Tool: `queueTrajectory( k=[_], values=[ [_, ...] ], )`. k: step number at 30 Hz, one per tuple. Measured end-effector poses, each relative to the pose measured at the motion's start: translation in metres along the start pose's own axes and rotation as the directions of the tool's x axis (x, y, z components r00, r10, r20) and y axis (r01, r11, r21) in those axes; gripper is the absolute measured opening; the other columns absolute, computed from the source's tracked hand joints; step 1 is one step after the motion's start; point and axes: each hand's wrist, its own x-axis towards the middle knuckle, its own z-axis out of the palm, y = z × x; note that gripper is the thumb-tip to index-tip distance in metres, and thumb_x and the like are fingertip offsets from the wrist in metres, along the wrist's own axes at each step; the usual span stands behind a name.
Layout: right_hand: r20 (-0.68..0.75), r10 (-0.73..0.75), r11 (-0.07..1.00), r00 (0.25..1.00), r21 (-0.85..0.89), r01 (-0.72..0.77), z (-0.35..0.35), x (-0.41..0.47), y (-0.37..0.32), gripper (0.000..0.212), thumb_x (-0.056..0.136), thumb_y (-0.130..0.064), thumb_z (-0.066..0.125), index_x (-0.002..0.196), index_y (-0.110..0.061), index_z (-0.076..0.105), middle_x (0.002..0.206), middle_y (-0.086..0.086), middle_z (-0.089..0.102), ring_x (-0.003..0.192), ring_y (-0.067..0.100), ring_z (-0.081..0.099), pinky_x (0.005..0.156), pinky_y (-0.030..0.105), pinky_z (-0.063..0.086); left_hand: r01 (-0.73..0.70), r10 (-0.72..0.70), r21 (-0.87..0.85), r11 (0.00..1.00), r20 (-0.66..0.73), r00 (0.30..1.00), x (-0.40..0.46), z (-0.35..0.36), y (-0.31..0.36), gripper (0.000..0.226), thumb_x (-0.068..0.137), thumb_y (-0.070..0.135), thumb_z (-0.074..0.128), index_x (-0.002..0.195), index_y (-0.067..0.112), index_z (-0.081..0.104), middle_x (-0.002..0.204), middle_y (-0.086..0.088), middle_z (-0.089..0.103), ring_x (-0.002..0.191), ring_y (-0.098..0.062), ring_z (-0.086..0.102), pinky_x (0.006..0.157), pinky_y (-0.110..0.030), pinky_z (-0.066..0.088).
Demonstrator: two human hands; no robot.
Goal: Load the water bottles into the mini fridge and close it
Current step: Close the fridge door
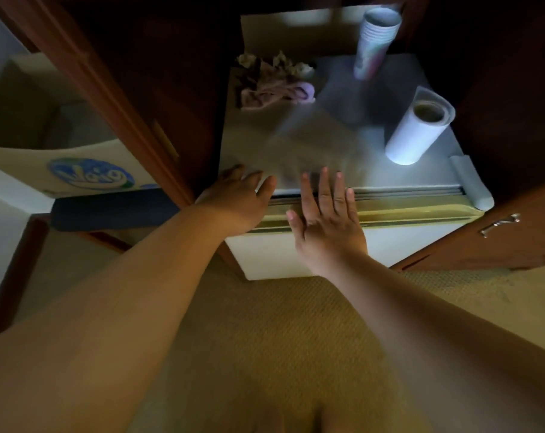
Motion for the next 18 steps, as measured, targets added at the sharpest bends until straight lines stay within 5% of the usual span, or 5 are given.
queueTrajectory(
  k=[9, 18],
  values=[
    [-0.01, -0.004, 0.999, 1.0, -0.037, 0.003, -0.002, 0.013, 0.0, 0.07, 0.104, -0.064, 0.004, 0.162, -0.028, -0.015, 0.171, 0.013, -0.016, 0.154, 0.031, -0.027, 0.125, 0.049, -0.013, 0.141, -0.157, -0.23, 0.963, -0.055, 0.986, -0.005, 0.012, 0.01, 0.059, 0.107, 0.054, 0.018, 0.162, 0.035, 0.012, 0.172, -0.002, 0.003, 0.158, -0.032, 0.002, 0.125, -0.053, 0.018],
    [0.062, 0.004, 1.0, 0.998, 0.009, -0.004, -0.006, 0.016, 0.003, 0.07, 0.101, -0.066, 0.002, 0.157, -0.034, -0.027, 0.169, 0.009, -0.025, 0.152, 0.027, -0.032, 0.125, 0.046, -0.015, 0.181, -0.191, -0.222, 0.958, -0.021, 0.981, -0.006, 0.011, 0.018, 0.063, 0.106, 0.056, 0.022, 0.163, 0.034, 0.004, 0.173, -0.005, -0.006, 0.158, -0.034, -0.003, 0.125, -0.05, 0.006]
  ],
)
